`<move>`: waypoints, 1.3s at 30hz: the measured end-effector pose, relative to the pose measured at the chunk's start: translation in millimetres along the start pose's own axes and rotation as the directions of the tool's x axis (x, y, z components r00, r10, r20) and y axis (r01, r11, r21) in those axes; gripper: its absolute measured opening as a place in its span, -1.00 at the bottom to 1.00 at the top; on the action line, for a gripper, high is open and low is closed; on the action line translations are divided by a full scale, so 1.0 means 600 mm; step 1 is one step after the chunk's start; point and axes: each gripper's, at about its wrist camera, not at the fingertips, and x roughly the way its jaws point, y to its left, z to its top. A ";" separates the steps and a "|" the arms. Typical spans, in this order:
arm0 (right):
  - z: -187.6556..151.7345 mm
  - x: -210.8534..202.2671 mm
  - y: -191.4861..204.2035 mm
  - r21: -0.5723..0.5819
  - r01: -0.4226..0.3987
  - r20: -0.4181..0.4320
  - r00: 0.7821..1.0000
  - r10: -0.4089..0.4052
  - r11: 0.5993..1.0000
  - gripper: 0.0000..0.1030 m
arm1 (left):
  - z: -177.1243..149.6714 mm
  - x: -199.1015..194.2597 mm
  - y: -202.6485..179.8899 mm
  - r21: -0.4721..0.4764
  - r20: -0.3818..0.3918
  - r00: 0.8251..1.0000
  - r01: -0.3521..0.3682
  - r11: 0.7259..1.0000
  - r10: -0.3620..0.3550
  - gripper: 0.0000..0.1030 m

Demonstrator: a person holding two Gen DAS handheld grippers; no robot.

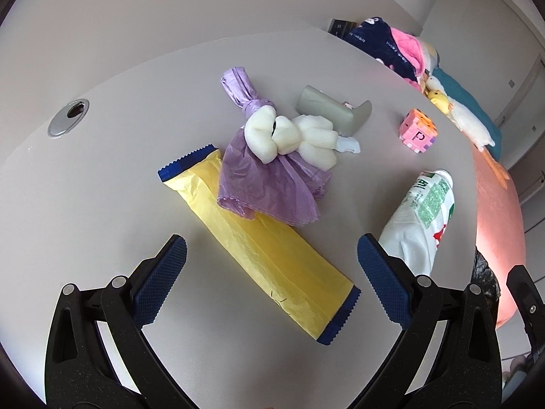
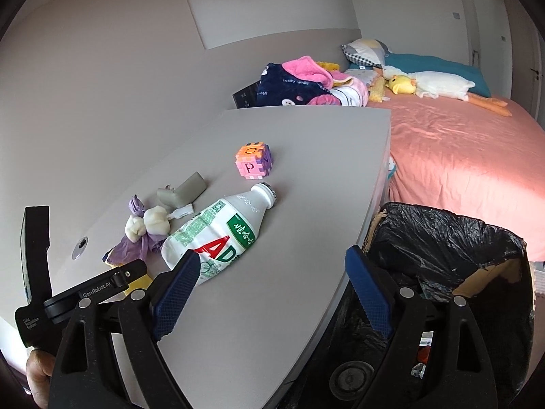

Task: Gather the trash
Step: 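Move both grippers back to the desk toward the wrapper and bottle, then grasp the yellow snack wrapper with the left gripper while the right grasps the white AD bottle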

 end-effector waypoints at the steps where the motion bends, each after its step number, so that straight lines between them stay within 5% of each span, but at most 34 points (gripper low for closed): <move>1: 0.000 0.002 0.003 -0.002 0.002 -0.001 1.000 -0.002 1.000 0.69 | 0.001 0.003 0.000 0.001 -0.006 1.000 -0.005 1.000 0.005 0.87; 16: 0.008 0.064 0.058 0.012 -0.010 -0.071 0.997 0.011 1.000 0.77 | 0.007 0.008 0.018 0.124 0.031 0.995 -0.101 0.987 0.098 0.06; 26: 0.015 0.117 0.109 0.039 0.076 -0.099 0.992 -0.072 0.996 0.93 | 0.021 -0.007 0.074 0.097 0.006 0.999 -0.040 0.994 0.040 -0.58; 39: 0.025 0.196 0.129 0.041 0.197 -0.168 0.968 -0.188 0.979 0.93 | 0.051 -0.040 0.132 0.015 0.052 0.998 -0.025 1.000 0.024 -0.62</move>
